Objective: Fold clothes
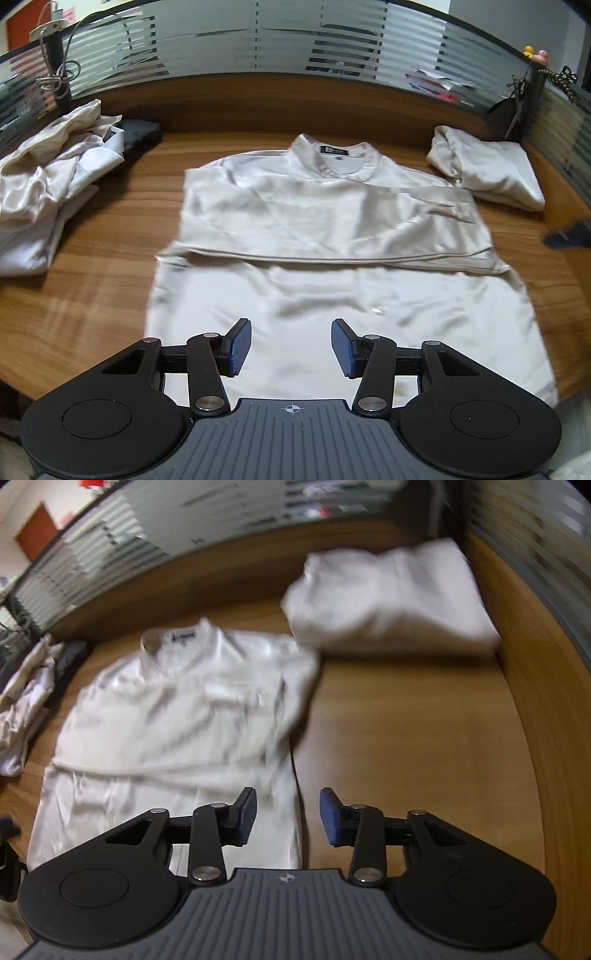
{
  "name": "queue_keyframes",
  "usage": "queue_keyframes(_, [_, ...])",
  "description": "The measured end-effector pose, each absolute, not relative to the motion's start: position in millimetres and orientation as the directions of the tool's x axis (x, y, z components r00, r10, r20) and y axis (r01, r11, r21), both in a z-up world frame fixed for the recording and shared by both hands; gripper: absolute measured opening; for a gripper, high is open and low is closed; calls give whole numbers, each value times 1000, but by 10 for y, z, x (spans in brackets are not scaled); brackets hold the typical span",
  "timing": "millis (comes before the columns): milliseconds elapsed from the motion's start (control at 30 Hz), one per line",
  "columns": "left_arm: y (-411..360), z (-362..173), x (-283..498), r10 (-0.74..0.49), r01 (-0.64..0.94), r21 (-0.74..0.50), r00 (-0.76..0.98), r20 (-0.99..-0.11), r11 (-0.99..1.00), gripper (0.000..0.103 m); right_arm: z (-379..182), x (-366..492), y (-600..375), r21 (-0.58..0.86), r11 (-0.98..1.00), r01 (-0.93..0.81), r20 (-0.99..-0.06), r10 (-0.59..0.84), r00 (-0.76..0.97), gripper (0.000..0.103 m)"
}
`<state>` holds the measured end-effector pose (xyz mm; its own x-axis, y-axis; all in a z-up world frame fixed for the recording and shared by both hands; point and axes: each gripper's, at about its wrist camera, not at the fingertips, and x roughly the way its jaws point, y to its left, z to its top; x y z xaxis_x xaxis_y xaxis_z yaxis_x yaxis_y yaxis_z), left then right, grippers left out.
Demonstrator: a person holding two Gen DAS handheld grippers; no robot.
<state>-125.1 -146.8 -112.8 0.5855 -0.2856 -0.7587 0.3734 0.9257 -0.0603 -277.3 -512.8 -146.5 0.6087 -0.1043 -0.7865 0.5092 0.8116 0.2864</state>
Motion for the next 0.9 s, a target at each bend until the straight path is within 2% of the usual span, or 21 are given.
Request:
queue_keyframes(167, [-1860, -1153, -1744, -199, 222, -65, 659, -726, 973, 51, -1581, -2167, -5658, 349, 860, 371, -715, -11, 699, 43])
queue_keyframes(300, [-2204, -1196, -2141, -110, 77, -78, 673, -731, 994, 51, -1659, -1743, -6017, 416, 894, 168, -663, 171, 728, 43])
queue_keyframes(433, [-2520, -1203, -2509, -69, 1, -92, 668, -741, 996, 51, -1671, -1289, -6136, 352, 933, -74, -708, 317, 631, 42])
queue_keyframes(533, [-2745, -1211, -2715, -41, -7, -60, 661, -750, 998, 52, -1640, -1068, -6039, 209, 935, -287, -757, 341, 558, 32])
queue_keyframes(600, [-2850, -1231, -2825, -34, -19, -61, 652, -757, 998, 52, -1639, -1034, -5909, 118, 872, -476, -783, 376, 495, 31])
queue_keyframes(700, [-3006, -1302, -2929, -33, -23, -62, 638, -770, 998, 52, -1702, -1184, -5612, 45, 664, -747, -857, 410, 313, 31])
queue_keyframes(900, [-3237, -1564, -3052, -49, -81, -115, 569, -821, 990, 52, -1770, -1665, -5191, 67, 325, -943, -873, 476, 102, 31])
